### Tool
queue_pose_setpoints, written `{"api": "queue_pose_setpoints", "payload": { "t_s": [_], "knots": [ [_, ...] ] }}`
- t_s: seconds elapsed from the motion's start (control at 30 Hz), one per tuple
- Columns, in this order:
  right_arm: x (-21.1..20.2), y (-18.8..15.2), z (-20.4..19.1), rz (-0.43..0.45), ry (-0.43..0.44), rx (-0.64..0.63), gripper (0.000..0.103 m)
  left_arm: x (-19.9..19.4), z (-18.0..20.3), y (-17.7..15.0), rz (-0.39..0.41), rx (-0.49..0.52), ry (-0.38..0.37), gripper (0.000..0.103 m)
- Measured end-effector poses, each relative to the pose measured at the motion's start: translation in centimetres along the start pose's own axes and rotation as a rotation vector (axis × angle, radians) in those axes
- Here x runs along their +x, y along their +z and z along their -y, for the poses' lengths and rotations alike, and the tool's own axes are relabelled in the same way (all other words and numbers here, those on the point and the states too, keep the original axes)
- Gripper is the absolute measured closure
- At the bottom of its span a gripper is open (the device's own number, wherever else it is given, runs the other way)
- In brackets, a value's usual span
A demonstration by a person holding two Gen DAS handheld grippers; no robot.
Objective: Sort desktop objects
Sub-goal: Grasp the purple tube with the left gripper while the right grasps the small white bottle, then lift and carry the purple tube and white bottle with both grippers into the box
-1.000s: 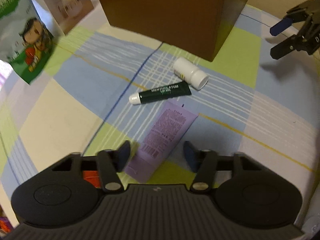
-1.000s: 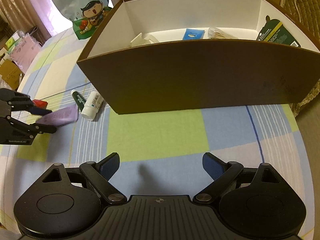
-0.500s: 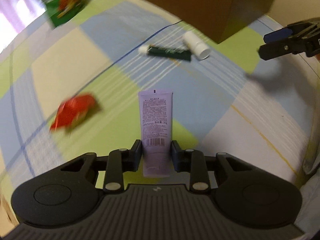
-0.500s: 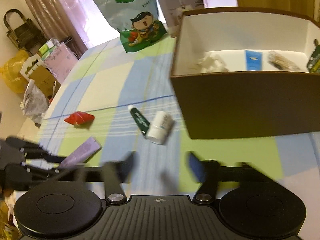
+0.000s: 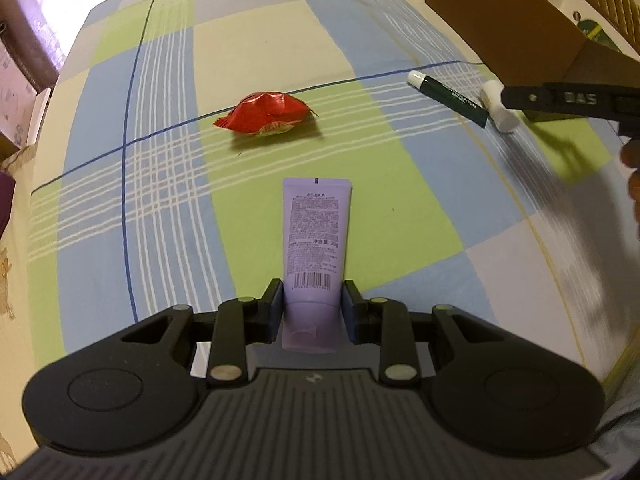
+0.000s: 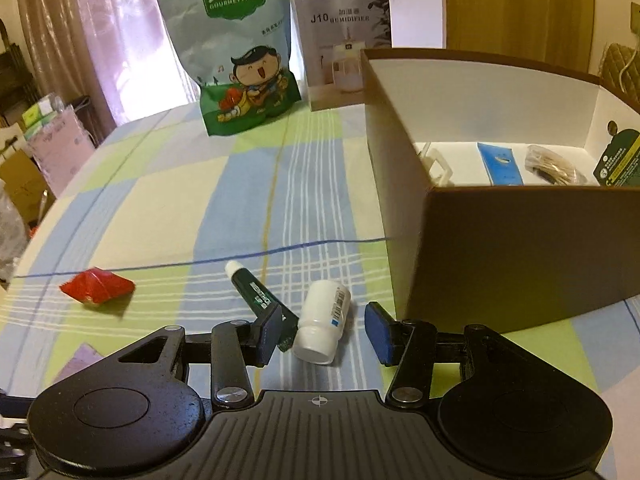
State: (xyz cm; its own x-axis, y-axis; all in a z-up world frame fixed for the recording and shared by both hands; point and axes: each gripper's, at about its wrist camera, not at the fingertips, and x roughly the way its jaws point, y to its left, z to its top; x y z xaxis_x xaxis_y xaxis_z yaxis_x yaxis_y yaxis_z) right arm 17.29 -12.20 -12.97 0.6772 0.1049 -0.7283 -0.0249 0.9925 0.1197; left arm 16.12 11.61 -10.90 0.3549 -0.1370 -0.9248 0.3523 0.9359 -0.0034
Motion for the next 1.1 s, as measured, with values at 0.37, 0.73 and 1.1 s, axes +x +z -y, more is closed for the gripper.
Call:
{"api": "queue_pose_setpoints", "payload": {
  "t_s": [0.37, 0.73, 1.1],
  "knots": [
    [-3.1, -1.7, 2.5, -0.153, 0.049, -0.131, 0.074, 0.1, -0.3, 0.0, 0.005, -0.028, -0.017, 0.077],
    [-2.3, -2.2, 2.9, -0.14, 0.07, -0.149, 0.074, 0.8, 0.2, 1.0, 0.022, -0.022, -0.008, 0.074],
    [-4.2, -2.4, 5.3, -0.175, 0.128, -0.179, 0.076, 0.3, 2.1, 0.3, 0.017, -0.05, 0.014, 0.075]
  ]
}}
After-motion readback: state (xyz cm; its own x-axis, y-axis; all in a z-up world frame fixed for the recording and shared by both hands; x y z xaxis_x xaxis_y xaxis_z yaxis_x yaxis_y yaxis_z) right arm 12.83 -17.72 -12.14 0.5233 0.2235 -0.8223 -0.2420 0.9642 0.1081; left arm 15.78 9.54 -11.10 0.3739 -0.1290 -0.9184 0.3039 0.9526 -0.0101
